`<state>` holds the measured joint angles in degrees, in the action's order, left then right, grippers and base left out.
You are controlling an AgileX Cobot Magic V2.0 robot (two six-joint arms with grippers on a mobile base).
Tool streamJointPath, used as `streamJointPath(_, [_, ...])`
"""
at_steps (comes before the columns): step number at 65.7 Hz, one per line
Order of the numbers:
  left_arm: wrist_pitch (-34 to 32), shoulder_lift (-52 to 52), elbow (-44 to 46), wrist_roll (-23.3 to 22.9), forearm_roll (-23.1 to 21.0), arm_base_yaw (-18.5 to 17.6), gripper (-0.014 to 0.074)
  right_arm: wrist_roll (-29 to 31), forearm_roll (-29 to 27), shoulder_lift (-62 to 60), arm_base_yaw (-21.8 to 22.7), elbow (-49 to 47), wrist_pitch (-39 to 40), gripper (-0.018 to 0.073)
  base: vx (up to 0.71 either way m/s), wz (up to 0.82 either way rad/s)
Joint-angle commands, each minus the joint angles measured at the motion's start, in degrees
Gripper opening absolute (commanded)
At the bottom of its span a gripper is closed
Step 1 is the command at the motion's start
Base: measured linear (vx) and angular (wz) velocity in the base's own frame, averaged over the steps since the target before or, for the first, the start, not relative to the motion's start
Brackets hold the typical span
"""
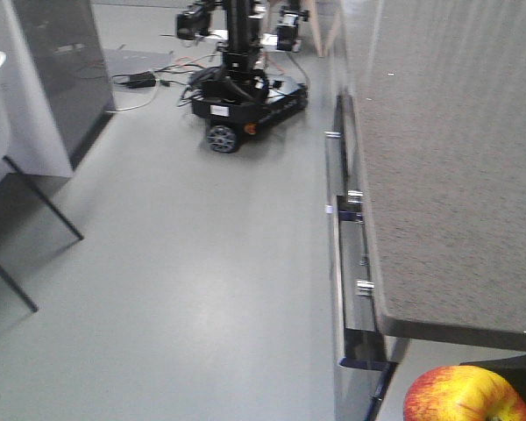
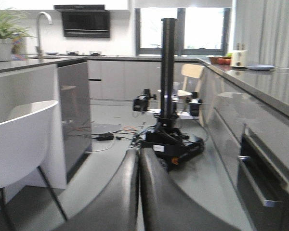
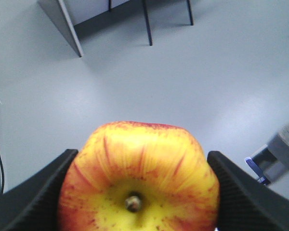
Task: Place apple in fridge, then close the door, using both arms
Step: 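Drive the base away from the counter holding the apple in the right gripper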
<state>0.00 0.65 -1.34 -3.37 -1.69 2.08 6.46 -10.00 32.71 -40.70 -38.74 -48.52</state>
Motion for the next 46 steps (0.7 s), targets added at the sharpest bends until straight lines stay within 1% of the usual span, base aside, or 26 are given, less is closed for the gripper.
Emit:
streamJointPath(1, [-4.23,0.91,-1.72,-0.42,-0.21,-0.3,-0.0006,0.32,-0.71,0.18,0.03,-1.5,3.72,0.0183,0.0,0.43])
streamJointPath(46, [-4.23,0.91,-1.72,-0.42,-0.21,-0.3,-0.0006,0.32,-0.66,0.18,0.03,-1.5,3.79,0.0183,0.0,0.43])
